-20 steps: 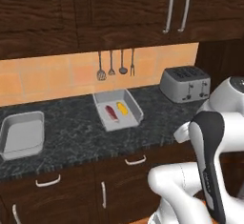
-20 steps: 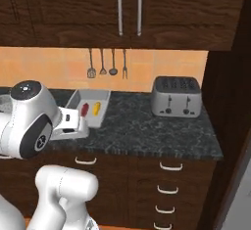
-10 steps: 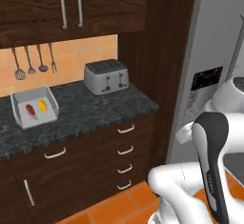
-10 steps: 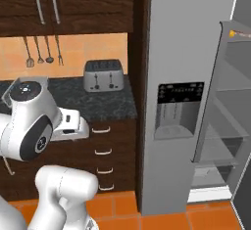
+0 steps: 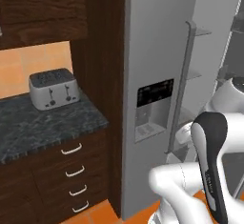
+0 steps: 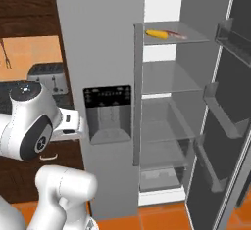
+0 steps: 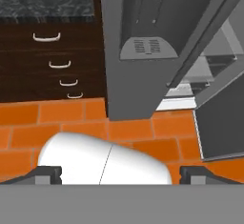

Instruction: Place one corn and one steak in each tupperware on the nearby counter, to pack two identical lunches.

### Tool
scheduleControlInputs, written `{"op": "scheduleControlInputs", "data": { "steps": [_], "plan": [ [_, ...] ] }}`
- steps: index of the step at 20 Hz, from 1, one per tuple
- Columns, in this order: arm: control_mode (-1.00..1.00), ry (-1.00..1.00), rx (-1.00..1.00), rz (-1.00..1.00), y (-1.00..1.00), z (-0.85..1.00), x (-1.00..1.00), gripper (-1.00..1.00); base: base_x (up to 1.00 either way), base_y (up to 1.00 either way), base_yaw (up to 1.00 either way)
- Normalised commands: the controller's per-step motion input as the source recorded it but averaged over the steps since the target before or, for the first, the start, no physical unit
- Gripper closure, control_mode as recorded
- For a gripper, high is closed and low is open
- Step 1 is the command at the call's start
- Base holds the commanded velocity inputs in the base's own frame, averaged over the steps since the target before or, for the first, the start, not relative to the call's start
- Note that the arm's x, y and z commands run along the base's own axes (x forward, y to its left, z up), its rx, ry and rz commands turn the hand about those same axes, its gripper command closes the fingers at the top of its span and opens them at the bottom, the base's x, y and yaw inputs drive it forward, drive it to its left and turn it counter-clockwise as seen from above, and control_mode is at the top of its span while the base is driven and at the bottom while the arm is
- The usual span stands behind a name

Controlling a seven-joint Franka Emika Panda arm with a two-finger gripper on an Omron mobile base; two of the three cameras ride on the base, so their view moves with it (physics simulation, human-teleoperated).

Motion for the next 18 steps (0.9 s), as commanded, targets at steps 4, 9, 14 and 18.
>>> {"op": "scheduleControlInputs", "data": {
  "steps": [4,9,14,18],
  "plan": [
    [1.00,0.00,0.00,0.00,0.00,0.00,0.00,-1.00,0.80,-0.97,0.15],
    [1.00,0.00,0.00,0.00,0.00,0.00,0.00,-1.00,0.45,-0.61,0.22],
    [1.00,0.00,0.00,0.00,0.00,0.00,0.00,-1.00,0.18,-0.33,0.12],
    [1.00,0.00,0.00,0.00,0.00,0.00,0.00,-1.00,0.55,-0.13,0.14]
  ]
}}
